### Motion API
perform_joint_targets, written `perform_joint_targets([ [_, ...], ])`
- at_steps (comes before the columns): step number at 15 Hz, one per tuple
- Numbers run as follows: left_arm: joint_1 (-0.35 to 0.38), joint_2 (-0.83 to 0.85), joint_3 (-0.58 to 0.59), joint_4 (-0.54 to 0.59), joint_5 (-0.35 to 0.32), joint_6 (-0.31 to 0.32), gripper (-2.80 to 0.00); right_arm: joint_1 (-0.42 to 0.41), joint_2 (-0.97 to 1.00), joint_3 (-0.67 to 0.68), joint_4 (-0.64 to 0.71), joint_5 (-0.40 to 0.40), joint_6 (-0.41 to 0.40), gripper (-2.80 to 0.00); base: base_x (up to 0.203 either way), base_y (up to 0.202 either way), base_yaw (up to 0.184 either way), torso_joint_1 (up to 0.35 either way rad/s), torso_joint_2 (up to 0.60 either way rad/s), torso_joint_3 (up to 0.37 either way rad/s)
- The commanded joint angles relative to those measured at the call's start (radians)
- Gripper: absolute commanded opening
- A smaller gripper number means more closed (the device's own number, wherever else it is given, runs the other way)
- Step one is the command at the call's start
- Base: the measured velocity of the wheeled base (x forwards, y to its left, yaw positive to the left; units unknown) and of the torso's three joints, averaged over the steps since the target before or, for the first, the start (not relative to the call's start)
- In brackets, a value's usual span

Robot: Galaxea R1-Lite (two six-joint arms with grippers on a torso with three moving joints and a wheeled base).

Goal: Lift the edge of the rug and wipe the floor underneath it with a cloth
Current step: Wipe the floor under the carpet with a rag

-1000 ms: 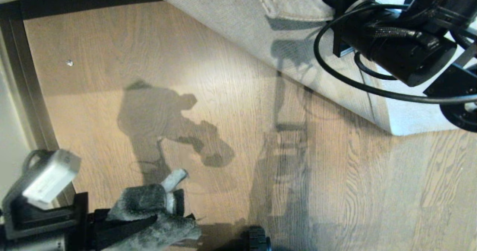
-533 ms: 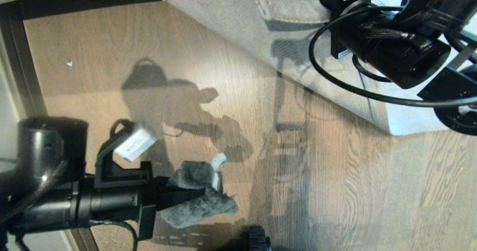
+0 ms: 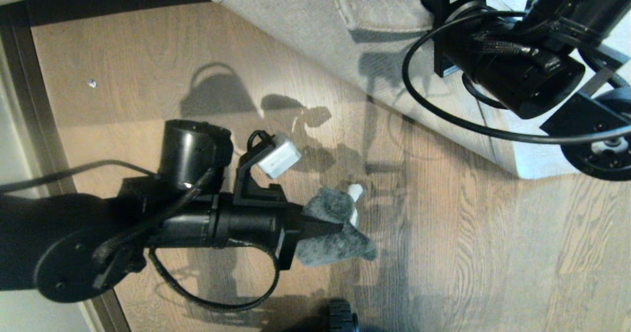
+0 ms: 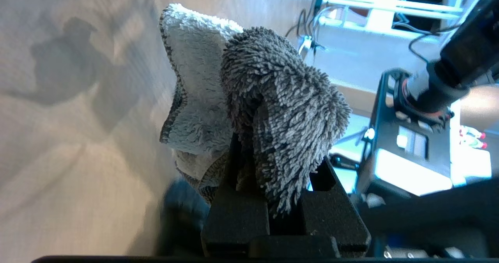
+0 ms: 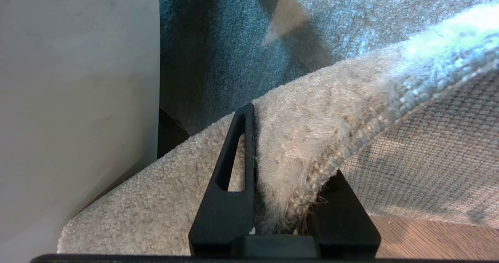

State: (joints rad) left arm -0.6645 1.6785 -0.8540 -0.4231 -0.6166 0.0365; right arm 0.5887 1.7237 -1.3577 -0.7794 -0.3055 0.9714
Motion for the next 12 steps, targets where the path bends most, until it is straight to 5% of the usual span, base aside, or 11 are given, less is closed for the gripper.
perform_joint_targets([
  [1, -0.041, 0.130, -0.038, -0.139, 0.011, -0.048, -2.80, 0.000, 0.015, -0.003, -0.005, -0.001, 0.006, -2.80, 0.000, 0.000, 0.000, 0.000, 0.00, 0.000],
  [6, -0.068, 0.281, -0.088, -0.410, 0.190, -0.129, -2.80, -0.001, 0.026, -0.001, -0.013, -0.005, 0.006, -2.80, 0.000, 0.000, 0.000, 0.000, 0.00, 0.000],
  [12, -0.023, 0.367, -0.131, -0.537, 0.314, -0.160, -2.80, 0.000, 0.048, -0.003, -0.054, -0.006, 0.006, -2.80, 0.000, 0.000, 0.000, 0.000, 0.00, 0.000],
])
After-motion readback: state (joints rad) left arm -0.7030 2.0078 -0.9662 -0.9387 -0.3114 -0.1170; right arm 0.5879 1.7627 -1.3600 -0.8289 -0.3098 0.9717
